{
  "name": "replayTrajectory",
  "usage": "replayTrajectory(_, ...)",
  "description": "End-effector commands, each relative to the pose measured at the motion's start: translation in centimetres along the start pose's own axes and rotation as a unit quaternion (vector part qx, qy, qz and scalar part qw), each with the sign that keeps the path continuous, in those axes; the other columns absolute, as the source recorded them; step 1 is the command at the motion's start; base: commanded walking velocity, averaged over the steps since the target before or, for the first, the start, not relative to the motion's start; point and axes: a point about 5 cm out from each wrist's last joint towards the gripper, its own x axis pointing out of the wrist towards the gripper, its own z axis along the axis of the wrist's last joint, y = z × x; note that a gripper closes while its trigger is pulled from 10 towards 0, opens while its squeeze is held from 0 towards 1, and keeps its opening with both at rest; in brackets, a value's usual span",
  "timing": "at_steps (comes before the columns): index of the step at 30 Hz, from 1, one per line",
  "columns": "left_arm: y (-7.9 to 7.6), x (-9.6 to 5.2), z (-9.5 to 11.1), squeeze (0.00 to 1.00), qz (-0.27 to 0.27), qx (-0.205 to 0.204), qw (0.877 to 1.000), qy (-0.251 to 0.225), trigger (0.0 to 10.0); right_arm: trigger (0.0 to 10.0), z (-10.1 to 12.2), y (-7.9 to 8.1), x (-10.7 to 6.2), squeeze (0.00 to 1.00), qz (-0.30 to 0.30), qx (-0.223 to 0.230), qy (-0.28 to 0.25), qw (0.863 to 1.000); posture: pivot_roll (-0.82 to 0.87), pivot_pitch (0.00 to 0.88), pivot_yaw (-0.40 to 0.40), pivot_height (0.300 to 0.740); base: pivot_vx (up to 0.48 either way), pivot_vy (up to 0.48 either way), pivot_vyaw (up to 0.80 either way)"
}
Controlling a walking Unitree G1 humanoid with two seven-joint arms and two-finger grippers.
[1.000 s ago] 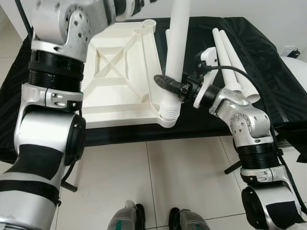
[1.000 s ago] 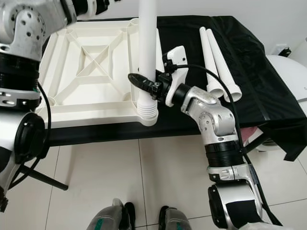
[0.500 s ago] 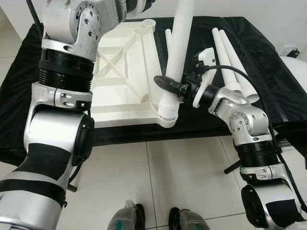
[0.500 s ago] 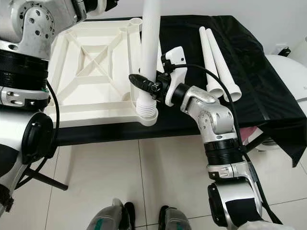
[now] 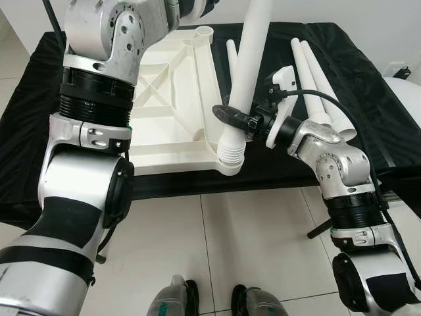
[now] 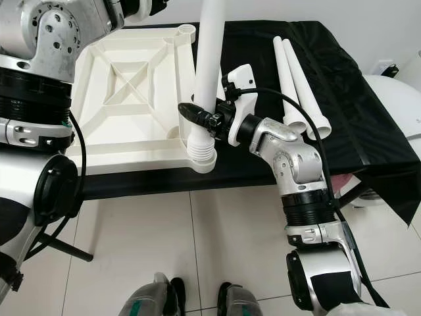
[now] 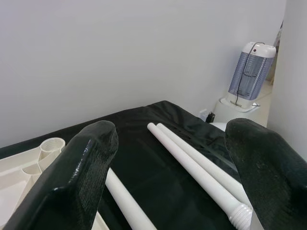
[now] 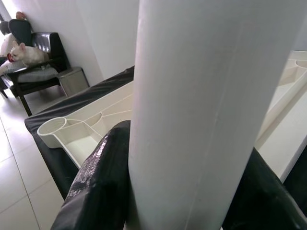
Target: Building children table
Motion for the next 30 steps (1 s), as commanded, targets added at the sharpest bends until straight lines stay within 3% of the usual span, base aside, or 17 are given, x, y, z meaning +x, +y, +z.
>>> replayTrajectory(1,-1.3,0.1,1.3,0.00,-0.029,0.013,0.999,-0.019,10.0,10.0,-0.1,0.6,0.4,0.00,0.022,-0.007,0.009,1.000,-0.02,0.148,-0.005,0.740,0.000,0.000,0.00)
replayTrajectory(4,-1.2,0.1,1.2,0.00,-0.028,0.013,0.999,-0.017,10.0,10.0,0.0,0.5,0.4,0.00,0.021,-0.009,0.003,1.000,-0.02,0.148,-0.005,0.740,0.000,0.000,0.00)
replayTrajectory(9,2.0,-1.2,-0.5,0.00,0.005,-0.011,1.000,0.014,10.0,10.0,1.6,-0.2,-0.8,0.00,-0.009,0.006,-0.058,0.998,-0.03,0.152,0.011,0.740,0.000,0.000,0.00)
replayTrajectory(16,3.9,-2.8,-1.2,0.00,0.015,-0.032,0.999,0.023,10.0,10.0,2.2,-0.8,-1.4,0.00,-0.044,0.020,-0.091,0.995,-0.03,0.161,0.025,0.740,0.000,0.000,0.00)
replayTrajectory(20,4.7,-3.7,-2.9,0.00,0.038,-0.033,0.998,0.030,10.0,10.0,2.3,-0.8,-1.5,0.00,-0.063,0.021,-0.108,0.992,-0.03,0.162,0.035,0.740,0.000,0.000,0.00)
replayTrajectory(26,4.8,-4.1,-4.7,0.00,0.053,-0.034,0.997,0.041,10.0,10.0,1.9,-0.6,-1.5,0.00,-0.075,0.019,-0.109,0.991,-0.03,0.161,0.036,0.740,0.000,0.000,0.00)
replayTrajectory(28,3.2,-4.5,-8.0,0.00,0.033,-0.049,0.996,0.073,10.0,10.0,1.6,-0.5,-1.7,0.00,-0.089,0.020,-0.114,0.989,-0.04,0.166,0.040,0.740,0.000,0.000,0.00)
replayTrajectory(29,3.2,-4.5,-8.0,0.00,0.033,-0.049,0.996,0.073,10.0,10.0,1.6,-0.5,-1.7,0.00,-0.089,0.020,-0.114,0.989,-0.04,0.166,0.040,0.740,0.000,0.000,0.00)
replayTrajectory(30,2.1,-4.7,-9.4,0.00,0.015,-0.049,0.995,0.086,10.0,10.0,1.6,-0.5,-1.8,0.00,-0.099,0.017,-0.115,0.988,-0.04,0.166,0.040,0.740,0.000,0.000,0.00)
